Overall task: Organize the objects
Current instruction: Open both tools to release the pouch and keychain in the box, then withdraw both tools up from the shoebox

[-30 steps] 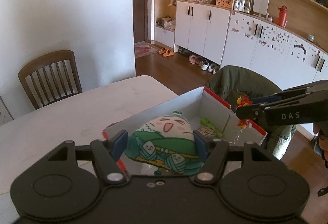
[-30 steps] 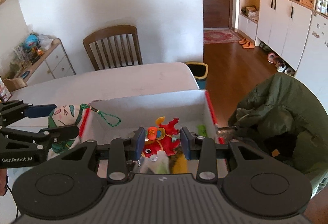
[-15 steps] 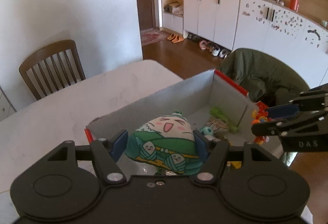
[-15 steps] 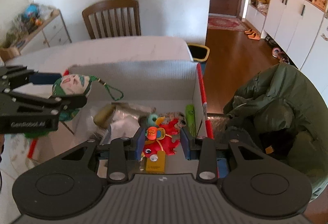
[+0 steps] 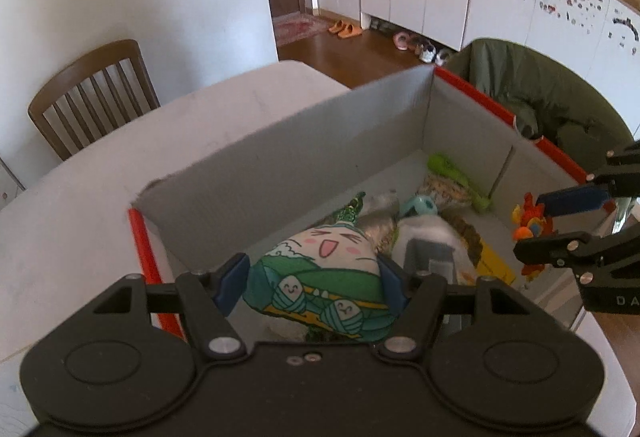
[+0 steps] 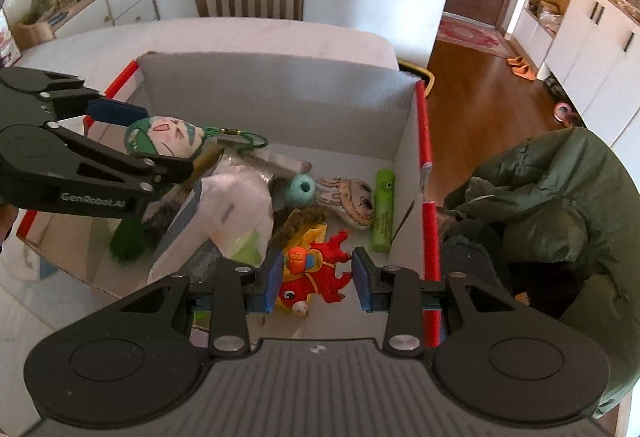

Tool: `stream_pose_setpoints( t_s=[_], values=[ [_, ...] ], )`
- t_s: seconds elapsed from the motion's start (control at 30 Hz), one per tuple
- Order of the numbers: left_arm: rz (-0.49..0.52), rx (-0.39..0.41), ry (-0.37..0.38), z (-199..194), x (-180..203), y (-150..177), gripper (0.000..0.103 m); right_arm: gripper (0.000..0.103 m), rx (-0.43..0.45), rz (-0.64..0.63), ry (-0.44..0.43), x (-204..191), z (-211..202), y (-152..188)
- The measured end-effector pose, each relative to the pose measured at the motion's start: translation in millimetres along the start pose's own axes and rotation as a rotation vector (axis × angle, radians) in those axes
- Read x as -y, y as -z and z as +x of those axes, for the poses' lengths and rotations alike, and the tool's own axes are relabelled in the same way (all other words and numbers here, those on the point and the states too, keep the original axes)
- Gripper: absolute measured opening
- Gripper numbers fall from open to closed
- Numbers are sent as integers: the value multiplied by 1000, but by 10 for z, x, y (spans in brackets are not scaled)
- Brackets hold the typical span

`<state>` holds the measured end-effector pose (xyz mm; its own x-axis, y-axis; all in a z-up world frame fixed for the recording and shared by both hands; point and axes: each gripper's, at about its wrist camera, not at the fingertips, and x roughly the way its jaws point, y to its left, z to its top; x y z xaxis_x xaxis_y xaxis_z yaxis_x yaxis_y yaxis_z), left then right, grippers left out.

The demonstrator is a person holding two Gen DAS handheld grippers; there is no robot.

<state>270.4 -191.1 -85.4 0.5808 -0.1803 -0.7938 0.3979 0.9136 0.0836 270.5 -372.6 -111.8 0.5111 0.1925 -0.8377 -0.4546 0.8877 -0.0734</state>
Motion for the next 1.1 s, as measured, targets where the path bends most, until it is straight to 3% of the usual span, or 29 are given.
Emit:
stream_pose_setpoints(
  t_s=[0.53,0.7,0.97,1.1],
  values=[
    [2,-107,32,147,46,80,71,38,-22,-8,9,79,125,-3],
    [-7,-107,32,112,42,98,74,48,-5,8,3,102,61,-18],
    [-26,-69,36,-72,20,114,80,50,38,36,-6,79,-118,-11],
    [-31,-36,48,-214,14,109,84,56,77,62,-18,61,-264,10]
  ],
)
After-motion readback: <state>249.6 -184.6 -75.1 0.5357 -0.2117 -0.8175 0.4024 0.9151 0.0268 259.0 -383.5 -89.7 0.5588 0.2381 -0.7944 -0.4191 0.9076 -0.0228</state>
